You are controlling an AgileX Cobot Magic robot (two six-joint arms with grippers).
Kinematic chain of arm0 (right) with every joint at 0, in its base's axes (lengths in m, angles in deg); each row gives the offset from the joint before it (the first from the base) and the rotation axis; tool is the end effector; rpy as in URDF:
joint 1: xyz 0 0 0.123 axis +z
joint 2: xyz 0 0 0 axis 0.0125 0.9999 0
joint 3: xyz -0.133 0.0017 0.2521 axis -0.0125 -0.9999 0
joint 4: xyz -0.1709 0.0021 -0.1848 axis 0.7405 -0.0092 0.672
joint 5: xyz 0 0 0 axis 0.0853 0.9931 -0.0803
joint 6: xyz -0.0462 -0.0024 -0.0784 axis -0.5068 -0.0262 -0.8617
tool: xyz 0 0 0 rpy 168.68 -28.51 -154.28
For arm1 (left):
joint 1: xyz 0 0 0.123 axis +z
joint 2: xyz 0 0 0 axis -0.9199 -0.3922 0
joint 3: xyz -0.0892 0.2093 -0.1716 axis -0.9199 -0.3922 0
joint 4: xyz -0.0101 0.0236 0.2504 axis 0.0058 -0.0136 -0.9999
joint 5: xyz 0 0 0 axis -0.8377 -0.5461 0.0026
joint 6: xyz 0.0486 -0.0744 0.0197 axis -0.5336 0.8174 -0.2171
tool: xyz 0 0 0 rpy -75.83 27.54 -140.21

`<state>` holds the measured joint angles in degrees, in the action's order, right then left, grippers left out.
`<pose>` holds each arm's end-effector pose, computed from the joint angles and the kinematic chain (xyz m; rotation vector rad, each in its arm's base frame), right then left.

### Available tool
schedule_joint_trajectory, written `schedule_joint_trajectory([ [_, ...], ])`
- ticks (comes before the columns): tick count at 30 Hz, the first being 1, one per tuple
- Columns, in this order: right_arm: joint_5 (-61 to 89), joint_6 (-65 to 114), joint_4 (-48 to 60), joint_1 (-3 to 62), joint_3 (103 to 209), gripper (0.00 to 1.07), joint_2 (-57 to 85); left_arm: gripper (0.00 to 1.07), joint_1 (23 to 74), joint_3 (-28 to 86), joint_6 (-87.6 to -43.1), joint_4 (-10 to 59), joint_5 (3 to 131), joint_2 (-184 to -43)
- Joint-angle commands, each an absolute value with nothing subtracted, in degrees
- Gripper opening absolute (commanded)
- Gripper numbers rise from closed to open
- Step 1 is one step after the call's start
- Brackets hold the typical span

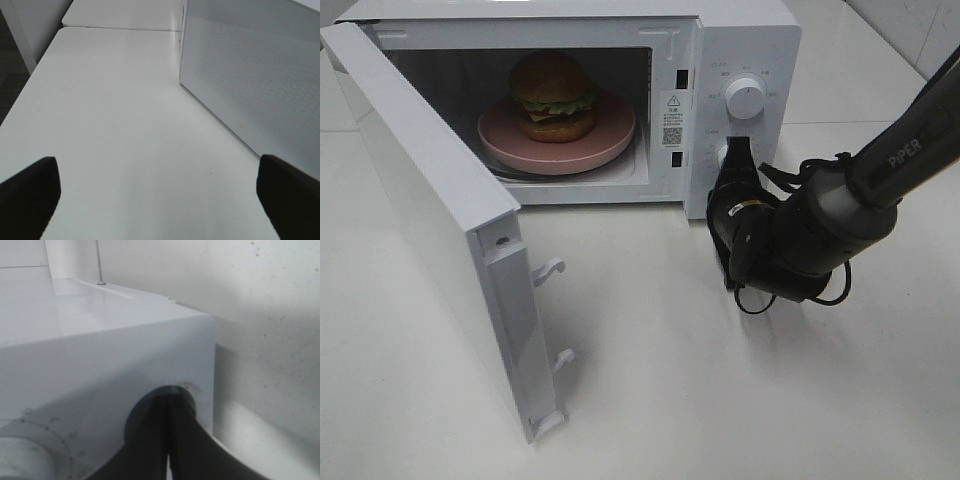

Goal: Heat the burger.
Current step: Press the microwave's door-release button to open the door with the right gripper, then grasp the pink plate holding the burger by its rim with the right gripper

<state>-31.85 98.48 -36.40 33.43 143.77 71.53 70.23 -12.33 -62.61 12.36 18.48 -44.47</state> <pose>0.3547 0.1723 0.0768 1.4391 1.4976 0.9712 -0.0050 -0.0035 0.2789 -0.0387 2.0196 -0.0006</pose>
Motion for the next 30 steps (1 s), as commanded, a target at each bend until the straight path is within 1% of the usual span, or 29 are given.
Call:
schedule_joint_trajectory([
  [1, -41.2, 98.3, -26.4, 31.0, 148.5, 0.0, 69.8, 1.0, 70.2, -12.5, -62.8, 12.6, 18.9, -43.4],
  [7, -34.8, 98.3, -26.1, 31.0, 143.3, 0.0, 66.0, 1.0, 70.2, -12.5, -62.8, 12.6, 18.9, -43.4],
  [8, -30.5, 98.3, -25.7, 31.0, 141.5, 0.0, 65.1, 1.0, 70.2, -12.5, -62.8, 12.6, 18.9, -43.4],
  [9, -30.5, 98.3, -25.7, 31.0, 141.5, 0.0, 65.1, 1.0, 70.2, -12.5, -62.8, 12.6, 18.9, -43.4],
  [11, -22.5, 99.1, -24.9, 31.0, 139.6, 0.01, 63.5, 1.0, 70.2, -12.5, -62.8, 12.6, 18.9, -43.4],
  [12, -22.5, 99.1, -24.9, 31.0, 139.6, 0.01, 63.5, 1.0, 70.2, -12.5, -62.8, 12.6, 18.9, -43.4],
  [13, -17.2, 99.1, -23.9, 31.0, 138.5, 0.01, 62.3, 1.0, 70.2, -12.5, -62.8, 12.6, 18.9, -43.4],
  [17, -11.9, 97.6, -21.6, 31.0, 136.6, 0.02, 60.7, 1.0, 70.2, -12.5, -62.8, 12.6, 18.9, -43.4],
  [20, -7.5, 94.4, -19.3, 31.0, 135.0, 0.02, 58.6, 1.0, 70.2, -12.5, -62.8, 12.6, 18.9, -43.4],
  [22, -2.7, 88.9, -18.0, 31.0, 133.4, 0.02, 54.9, 1.0, 70.2, -12.5, -62.8, 12.6, 18.9, -43.4],
  [24, -1.5, 87.0, -17.5, 31.0, 133.1, 0.02, 53.7, 1.0, 70.2, -12.5, -62.8, 12.6, 18.9, -43.4],
  [25, 0.3, 81.9, -16.3, 31.0, 132.9, 0.02, 51.7, 1.0, 70.2, -12.5, -62.8, 12.6, 18.9, -43.4],
  [27, 1.3, 78.8, -15.3, 31.0, 133.0, 0.02, 50.4, 1.0, 70.2, -12.5, -62.8, 12.6, 18.9, -43.4],
  [28, 3.2, 72.9, -13.2, 31.0, 133.0, 0.03, 47.9, 1.0, 70.2, -12.5, -62.8, 12.6, 18.9, -43.4],
  [30, 4.2, 70.2, -12.3, 31.0, 133.0, 0.03, 46.8, 1.0, 70.2, -12.5, -62.8, 12.6, 18.9, -43.4],
])
